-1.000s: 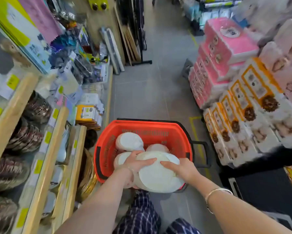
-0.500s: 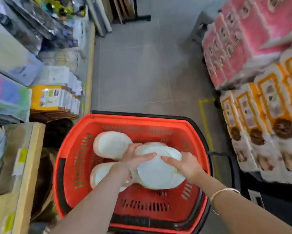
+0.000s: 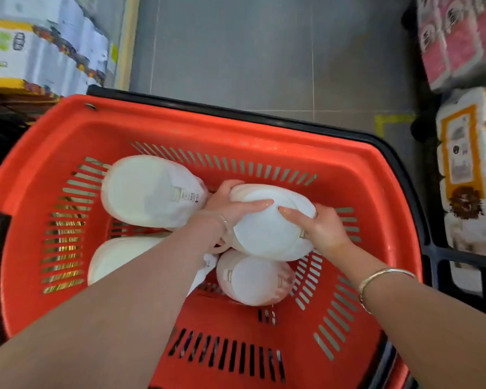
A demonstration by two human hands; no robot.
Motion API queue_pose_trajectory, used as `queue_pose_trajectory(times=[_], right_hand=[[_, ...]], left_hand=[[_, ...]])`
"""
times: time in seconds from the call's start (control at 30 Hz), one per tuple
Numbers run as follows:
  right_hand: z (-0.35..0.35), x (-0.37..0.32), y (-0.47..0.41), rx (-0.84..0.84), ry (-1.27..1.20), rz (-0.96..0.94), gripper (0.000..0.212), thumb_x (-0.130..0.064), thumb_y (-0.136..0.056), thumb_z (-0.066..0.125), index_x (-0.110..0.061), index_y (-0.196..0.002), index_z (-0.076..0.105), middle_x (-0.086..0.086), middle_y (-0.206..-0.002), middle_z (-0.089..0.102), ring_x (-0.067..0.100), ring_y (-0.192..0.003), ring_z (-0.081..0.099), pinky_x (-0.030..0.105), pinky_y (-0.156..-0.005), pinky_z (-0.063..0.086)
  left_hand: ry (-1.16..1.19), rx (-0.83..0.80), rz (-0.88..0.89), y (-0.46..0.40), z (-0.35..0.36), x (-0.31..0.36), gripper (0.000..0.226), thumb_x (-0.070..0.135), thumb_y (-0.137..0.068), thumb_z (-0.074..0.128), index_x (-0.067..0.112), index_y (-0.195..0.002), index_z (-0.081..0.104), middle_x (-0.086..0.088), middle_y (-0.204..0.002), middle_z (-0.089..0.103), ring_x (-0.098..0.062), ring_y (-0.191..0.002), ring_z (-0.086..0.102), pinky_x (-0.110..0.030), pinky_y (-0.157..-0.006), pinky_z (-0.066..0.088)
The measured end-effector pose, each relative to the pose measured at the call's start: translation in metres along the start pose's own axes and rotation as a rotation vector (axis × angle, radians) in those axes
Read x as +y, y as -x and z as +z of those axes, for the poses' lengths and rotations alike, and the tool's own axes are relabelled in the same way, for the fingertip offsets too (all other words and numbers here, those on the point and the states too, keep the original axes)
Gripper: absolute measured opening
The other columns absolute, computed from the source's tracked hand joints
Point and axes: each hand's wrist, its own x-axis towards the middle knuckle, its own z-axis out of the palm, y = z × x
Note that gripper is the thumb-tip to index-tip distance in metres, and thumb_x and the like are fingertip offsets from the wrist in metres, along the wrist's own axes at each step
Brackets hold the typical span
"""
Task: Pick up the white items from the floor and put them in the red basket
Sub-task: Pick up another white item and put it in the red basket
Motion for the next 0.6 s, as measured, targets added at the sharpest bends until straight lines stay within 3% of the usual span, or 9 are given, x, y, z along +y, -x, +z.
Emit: queue_pose_trajectory(times=[0.07,0.23,0.33,0.43,0.5,0.6], right_hand=[[-0.001,0.001,-0.008,0.014,-0.029,-0.019,0.018,-0.036,-0.073,0.077,-0.023,-0.075,0.065,0.004,-0.087,0.071,0.022,-0.087,0.067,0.043,-0.084,0.051],[0.001,0.001,-0.009,0.045,-0.025,-0.010,0.039,-0.042,-0.072,0.077,-0.012,-0.090,0.060,0.006,-0.095,0.068,0.027,-0.094,0.066,0.043,-0.083,0.052],[0.003,-0.002,-0.003,0.048,0.035,0.028,0.053,-0.049,-0.071,0.075,-0.009,-0.099,0.055,0.004,-0.100,0.063,0.025,-0.097,0.062,0.038,-0.081,0.050],[0.000,-0.009,0.001,0.027,0.124,0.080,0.070,-0.056,-0.072,0.071,-0.007,-0.116,0.048,0.007,-0.114,0.058,0.025,-0.105,0.058,0.034,-0.081,0.048],[-0.003,-0.015,0.007,0.061,0.179,0.094,0.079,-0.059,-0.071,0.070,-0.008,-0.125,0.042,0.010,-0.125,0.053,0.029,-0.116,0.051,0.039,-0.092,0.046],[-0.010,-0.034,0.023,0.115,0.244,0.105,0.087,-0.057,-0.075,0.067,-0.008,-0.139,0.034,0.014,-0.139,0.043,0.034,-0.132,0.034,0.045,-0.108,0.033]], left_hand=[[0.005,0.026,0.013,-0.006,0.003,0.003,0.069,0.037,-0.066,0.081,0.031,-0.126,0.047,0.016,-0.092,0.044,-0.019,-0.101,0.049,-0.040,-0.094,0.049],[-0.022,0.043,0.033,-0.008,0.003,0.003,0.064,0.038,-0.067,0.080,0.032,-0.122,0.048,0.011,-0.096,0.048,-0.018,-0.097,0.052,-0.037,-0.091,0.049],[-0.091,0.063,0.084,-0.005,0.004,-0.001,0.072,0.042,-0.071,0.076,0.032,-0.134,0.042,0.006,-0.119,0.046,-0.018,-0.116,0.049,-0.031,-0.100,0.043],[-0.061,0.066,0.110,0.001,0.005,-0.002,0.077,0.038,-0.074,0.075,0.029,-0.141,0.036,0.004,-0.138,0.043,-0.017,-0.126,0.045,-0.026,-0.101,0.038],[-0.059,0.072,0.124,0.010,0.004,0.000,0.077,0.033,-0.076,0.074,0.025,-0.142,0.034,0.001,-0.143,0.041,-0.018,-0.130,0.041,-0.025,-0.103,0.035],[-0.094,0.052,0.126,0.029,-0.007,0.010,0.073,0.033,-0.078,0.072,0.026,-0.141,0.036,0.002,-0.145,0.040,-0.019,-0.133,0.038,-0.026,-0.104,0.032]])
